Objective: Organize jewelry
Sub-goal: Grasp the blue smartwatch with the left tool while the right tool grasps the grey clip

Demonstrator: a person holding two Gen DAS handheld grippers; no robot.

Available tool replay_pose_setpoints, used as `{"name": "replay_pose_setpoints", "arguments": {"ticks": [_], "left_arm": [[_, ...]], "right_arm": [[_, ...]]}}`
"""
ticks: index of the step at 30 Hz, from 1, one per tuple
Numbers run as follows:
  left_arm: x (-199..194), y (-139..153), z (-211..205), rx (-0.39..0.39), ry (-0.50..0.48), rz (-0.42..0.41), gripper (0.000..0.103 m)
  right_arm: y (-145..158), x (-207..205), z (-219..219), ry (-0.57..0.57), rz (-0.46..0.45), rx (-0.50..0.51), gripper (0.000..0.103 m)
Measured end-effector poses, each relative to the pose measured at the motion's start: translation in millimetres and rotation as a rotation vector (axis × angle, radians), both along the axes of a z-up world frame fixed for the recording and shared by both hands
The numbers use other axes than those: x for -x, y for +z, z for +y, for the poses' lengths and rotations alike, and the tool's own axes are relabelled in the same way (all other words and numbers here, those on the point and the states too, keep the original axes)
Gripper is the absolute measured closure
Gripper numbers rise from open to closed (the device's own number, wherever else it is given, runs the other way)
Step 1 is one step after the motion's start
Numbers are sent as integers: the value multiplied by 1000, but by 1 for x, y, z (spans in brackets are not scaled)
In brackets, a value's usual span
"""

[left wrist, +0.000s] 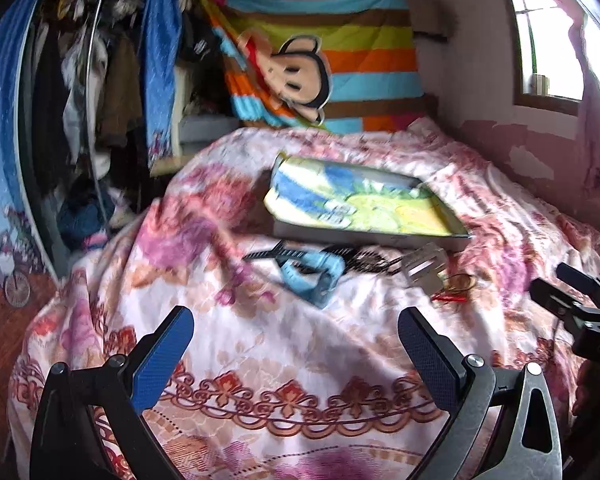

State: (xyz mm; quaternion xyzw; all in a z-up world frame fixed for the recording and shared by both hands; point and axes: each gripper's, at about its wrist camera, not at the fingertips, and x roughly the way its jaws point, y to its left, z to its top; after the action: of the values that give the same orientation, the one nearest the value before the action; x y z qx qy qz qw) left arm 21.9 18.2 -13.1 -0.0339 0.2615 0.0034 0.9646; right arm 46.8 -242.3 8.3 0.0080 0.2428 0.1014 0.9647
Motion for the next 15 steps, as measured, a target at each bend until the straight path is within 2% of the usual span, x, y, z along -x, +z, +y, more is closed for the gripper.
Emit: {"name": "replay_pose_setpoints", "arguments": {"ticks": [3,7,11,15], "left_arm": [[-18,-5,18,88,5,73,0],[-37,-7,27,155,-17,95,0],[-58,-6,19,155,-79,94,1],[-84,-12,6,133,-135,121,14]], "right_arm": [[-3,-15,-2,24,28,3,1],[-6,-38,-1,71,55,38,1],[-7,-63,2,127,102,75,1],[-12,-90,4,149,146,88,1]]}}
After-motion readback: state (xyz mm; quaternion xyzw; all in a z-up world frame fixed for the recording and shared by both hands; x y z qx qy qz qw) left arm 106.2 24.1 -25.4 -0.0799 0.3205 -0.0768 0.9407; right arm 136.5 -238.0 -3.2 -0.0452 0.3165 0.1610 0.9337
